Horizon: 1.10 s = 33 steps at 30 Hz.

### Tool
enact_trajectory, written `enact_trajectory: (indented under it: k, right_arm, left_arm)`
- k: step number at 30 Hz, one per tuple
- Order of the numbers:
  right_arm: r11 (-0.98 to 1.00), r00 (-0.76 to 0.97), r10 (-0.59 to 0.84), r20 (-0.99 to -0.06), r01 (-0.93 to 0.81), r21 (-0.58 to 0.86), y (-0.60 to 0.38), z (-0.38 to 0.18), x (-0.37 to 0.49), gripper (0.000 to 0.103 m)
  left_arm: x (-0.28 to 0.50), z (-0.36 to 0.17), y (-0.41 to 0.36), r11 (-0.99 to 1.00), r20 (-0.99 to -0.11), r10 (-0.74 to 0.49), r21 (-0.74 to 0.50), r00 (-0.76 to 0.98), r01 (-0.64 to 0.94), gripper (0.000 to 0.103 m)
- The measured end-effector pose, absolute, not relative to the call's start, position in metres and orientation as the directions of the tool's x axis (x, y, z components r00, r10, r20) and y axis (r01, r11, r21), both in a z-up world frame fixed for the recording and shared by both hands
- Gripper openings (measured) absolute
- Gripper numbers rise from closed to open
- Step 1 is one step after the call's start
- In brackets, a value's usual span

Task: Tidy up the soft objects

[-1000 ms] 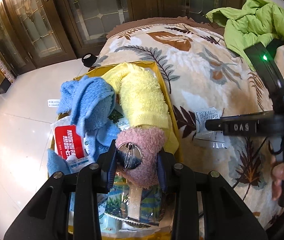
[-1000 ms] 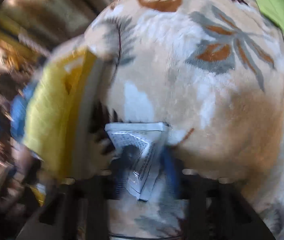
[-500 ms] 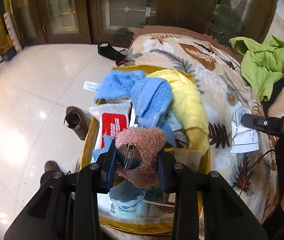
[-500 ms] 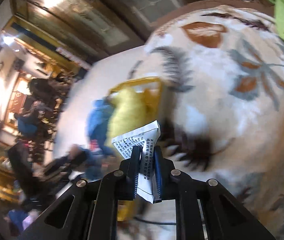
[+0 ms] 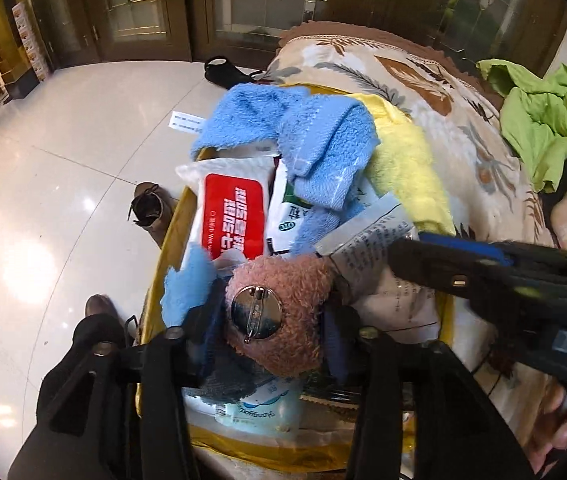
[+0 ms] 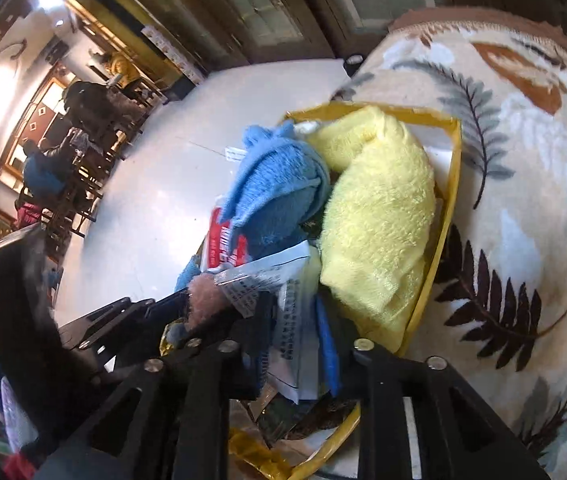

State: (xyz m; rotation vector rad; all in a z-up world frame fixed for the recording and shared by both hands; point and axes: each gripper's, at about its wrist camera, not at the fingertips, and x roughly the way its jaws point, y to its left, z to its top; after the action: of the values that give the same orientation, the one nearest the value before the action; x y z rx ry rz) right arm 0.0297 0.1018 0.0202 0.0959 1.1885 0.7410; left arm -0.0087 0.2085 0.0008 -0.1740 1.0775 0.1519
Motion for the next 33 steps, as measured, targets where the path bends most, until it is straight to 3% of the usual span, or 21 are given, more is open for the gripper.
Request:
enact_trajectory:
  k: [1,2,3,6,8,10,20,33]
  right_arm:
    - [0.766,0.185,0.567,-0.803,-0.478,0.43,0.1,0.025,0.027,0.04]
    - [0.769,0.197,0.565,-0.801,-0.479,0.424,0.095,0.032,0.024,0.053]
    - [0.767,0.211,0.573,-0.792,-0.479,0.427,0.09,0.039,0.021,0.058]
    - [0.767,0.269,0.595,-0.757,-0.469,0.437,0.07,0.059,0.011,0.059]
    - [0.773,0.299,0.603,-0.74,-0.449,0.448,0.052,0.066,0.003,0.062]
    - [0.789,0.33,0.589,-0.737,-0.433,0.436,0.041,0.068,-0.005,0.066]
    - [0.816,0.424,0.498,-0.756,-0.523,0.244,0.067,0.071,-0.044,0.068]
    - [0.821,0.44,0.479,-0.76,-0.53,0.211,0.086,0.068,-0.042,0.071]
  left_arm:
    - [-0.01,0.003,0.208,0.976,-0.883,0.047,-0.059,0.468,-0.21,0.057]
    - [-0.011,0.005,0.208,0.976,-0.881,0.053,-0.054,0.47,-0.211,0.059]
    - [-0.013,0.008,0.207,0.977,-0.876,0.06,-0.047,0.479,-0.209,0.059]
    - [-0.019,0.021,0.203,0.98,-0.853,0.082,-0.026,0.515,-0.2,0.063]
    - [-0.022,0.028,0.201,0.98,-0.841,0.088,-0.023,0.533,-0.198,0.074]
    - [-0.026,0.033,0.2,0.979,-0.832,0.089,-0.029,0.547,-0.202,0.074]
    - [-0.047,0.031,0.203,0.969,-0.851,0.109,-0.025,0.513,-0.247,0.074]
    - [-0.059,0.036,0.213,0.959,-0.832,0.146,-0.014,0.535,-0.284,0.074]
